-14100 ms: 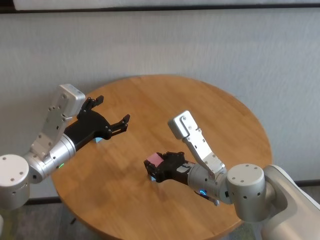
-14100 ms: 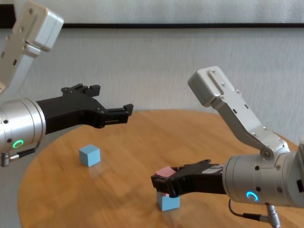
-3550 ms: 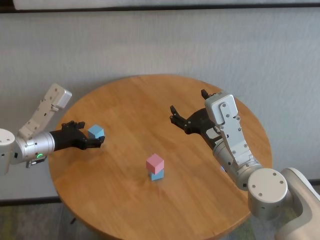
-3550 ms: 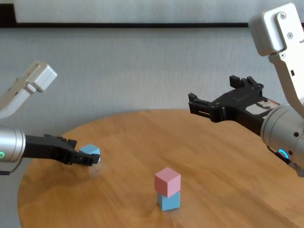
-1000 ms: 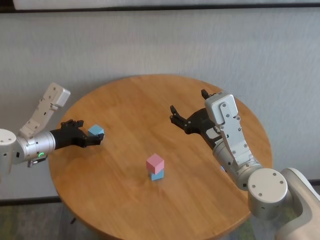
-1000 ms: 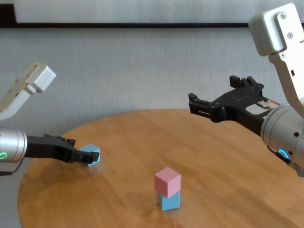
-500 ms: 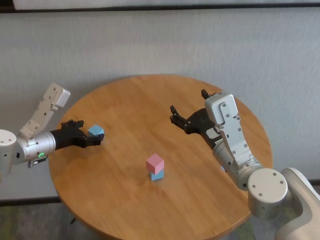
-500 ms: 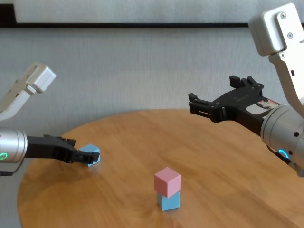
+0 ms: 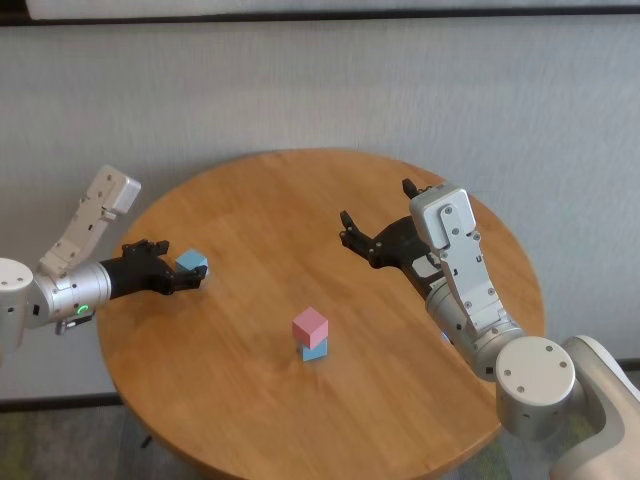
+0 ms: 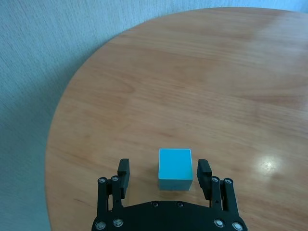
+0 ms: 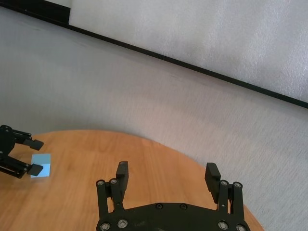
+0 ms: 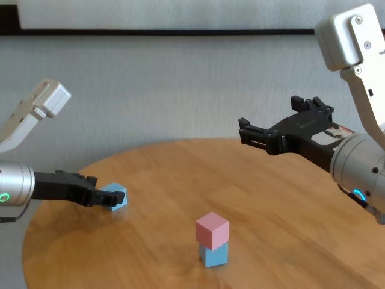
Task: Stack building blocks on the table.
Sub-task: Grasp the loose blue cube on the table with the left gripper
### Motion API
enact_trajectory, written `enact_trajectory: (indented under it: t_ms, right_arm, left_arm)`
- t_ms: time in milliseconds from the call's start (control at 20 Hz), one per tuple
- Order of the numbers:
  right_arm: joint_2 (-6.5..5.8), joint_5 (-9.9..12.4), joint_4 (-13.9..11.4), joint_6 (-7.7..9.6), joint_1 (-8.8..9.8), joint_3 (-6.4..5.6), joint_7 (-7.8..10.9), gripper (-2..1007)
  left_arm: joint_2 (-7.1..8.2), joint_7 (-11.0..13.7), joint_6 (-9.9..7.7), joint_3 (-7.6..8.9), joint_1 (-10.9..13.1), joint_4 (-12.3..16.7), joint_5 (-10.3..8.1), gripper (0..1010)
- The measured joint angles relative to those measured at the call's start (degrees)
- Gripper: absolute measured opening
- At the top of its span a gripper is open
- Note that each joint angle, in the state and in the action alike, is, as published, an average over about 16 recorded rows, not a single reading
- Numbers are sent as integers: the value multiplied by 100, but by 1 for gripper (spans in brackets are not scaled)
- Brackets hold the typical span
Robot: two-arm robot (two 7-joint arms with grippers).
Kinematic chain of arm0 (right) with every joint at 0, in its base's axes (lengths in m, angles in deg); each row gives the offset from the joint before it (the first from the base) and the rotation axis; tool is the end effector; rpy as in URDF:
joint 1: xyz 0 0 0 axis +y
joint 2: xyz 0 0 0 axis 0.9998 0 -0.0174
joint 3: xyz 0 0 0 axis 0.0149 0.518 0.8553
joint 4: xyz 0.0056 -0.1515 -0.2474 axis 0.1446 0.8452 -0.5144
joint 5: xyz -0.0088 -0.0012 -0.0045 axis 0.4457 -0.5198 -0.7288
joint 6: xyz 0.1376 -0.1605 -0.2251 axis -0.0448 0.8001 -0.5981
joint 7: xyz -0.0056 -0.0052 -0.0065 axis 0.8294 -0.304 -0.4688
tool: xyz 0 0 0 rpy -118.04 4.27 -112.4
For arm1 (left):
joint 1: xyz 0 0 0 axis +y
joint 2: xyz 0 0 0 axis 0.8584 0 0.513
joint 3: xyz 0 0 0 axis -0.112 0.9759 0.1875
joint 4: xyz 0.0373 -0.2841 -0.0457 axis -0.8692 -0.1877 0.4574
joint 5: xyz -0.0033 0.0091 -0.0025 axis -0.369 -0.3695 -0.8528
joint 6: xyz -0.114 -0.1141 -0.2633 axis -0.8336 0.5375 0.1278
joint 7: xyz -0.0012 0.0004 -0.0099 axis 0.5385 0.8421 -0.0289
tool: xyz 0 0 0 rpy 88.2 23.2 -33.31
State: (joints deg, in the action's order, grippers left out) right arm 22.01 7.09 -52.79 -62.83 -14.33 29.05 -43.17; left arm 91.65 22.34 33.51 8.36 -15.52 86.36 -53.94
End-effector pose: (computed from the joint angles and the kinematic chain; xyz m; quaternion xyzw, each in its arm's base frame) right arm 0.3791 0.0540 -0.2861 -0.0802 -0.1370 -0.5470 0.8220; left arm 0.5051 0.0933 -0.3071 0.2151 0.0550 0.4226 0.8787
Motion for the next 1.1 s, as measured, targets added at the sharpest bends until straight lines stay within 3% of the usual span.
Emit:
enact_trajectory:
  t_ms: [700,1100]
  right_arm:
    - [0,0,0,0,0,0,0,1005]
    - [0,0,0,0,0,0,0,1005]
  left_arm:
    - [6,-10,-18,-7,10,21,0,503]
    - [7,-12,-21,-8,13,25,0,404]
